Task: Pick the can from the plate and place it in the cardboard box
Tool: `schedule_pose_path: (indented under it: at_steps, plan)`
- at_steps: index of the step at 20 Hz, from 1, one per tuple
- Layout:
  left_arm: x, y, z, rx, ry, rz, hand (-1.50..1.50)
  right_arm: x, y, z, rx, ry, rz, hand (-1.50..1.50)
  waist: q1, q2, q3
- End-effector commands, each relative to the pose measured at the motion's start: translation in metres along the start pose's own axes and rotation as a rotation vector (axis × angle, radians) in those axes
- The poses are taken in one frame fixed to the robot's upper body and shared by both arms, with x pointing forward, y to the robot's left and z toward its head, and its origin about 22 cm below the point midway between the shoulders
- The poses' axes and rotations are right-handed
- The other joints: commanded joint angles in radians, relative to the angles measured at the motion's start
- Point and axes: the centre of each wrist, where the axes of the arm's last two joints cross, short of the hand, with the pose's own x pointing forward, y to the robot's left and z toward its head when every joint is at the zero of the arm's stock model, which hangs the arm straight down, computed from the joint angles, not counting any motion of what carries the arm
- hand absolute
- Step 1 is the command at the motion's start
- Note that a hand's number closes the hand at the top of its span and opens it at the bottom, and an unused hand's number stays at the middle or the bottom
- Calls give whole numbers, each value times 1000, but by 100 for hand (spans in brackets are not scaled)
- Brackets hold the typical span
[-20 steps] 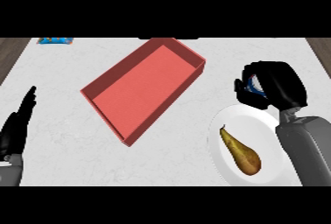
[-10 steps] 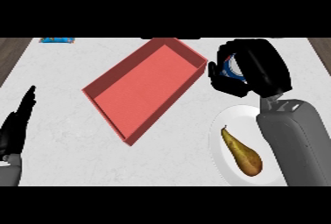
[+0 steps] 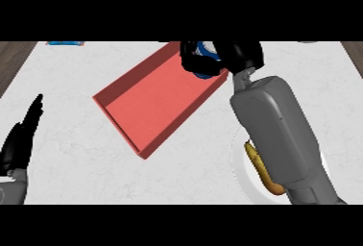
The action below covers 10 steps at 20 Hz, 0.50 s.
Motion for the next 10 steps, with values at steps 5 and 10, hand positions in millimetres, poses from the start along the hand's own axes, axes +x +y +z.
schedule_pose_path:
  at_steps: [5, 10]
  plan:
    - [8, 2, -9, -21, -37, -6, 0, 17, 39, -42, 25, 91, -102, 150, 22, 8, 0]
    - [8, -9, -6, -16, -46, 3, 0, 19, 50, -61, 48, 128, -125, 150, 38, 11, -1]
